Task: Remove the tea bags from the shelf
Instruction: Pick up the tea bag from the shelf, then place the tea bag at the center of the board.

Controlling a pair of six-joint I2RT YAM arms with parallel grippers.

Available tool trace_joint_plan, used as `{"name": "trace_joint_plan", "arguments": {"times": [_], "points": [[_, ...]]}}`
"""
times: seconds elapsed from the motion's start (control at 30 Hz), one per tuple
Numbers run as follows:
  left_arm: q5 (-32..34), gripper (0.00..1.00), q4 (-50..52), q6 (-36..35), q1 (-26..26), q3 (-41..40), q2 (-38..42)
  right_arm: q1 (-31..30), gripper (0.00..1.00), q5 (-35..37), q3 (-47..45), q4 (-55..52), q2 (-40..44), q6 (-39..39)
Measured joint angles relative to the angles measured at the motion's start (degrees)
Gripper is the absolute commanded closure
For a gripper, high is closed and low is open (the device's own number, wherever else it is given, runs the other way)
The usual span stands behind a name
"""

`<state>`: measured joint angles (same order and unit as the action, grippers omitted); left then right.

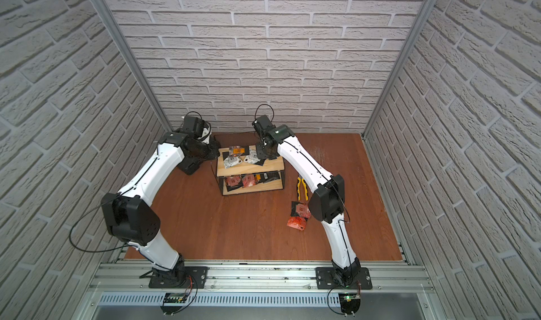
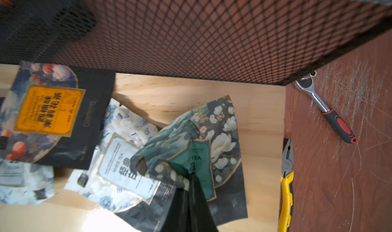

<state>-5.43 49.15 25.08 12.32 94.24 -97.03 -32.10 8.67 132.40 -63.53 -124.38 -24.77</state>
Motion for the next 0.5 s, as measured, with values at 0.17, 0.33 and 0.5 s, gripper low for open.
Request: {"name": "trace_joint_plan", "arguments": {"times": [0.17,0.33,0.5], "points": [[-0.02,0.66,-0.04,0.0,-0.04,0.0,0.0,-0.07,0.97,-1.07,-0.02,0.37,4.42,-0.52],[-0.02,0.66,-0.04,0.0,-0.04,0.0,-0.02,-0.81,0.97,-3.06,-6.19,2.89,11.74,-0.42],[-0.02,0.66,0.02,-0.04,-0.07,0.17,-0.13,-3.28,0.97,-5.51,-21.75,7.48,23.5,0.04]]}}
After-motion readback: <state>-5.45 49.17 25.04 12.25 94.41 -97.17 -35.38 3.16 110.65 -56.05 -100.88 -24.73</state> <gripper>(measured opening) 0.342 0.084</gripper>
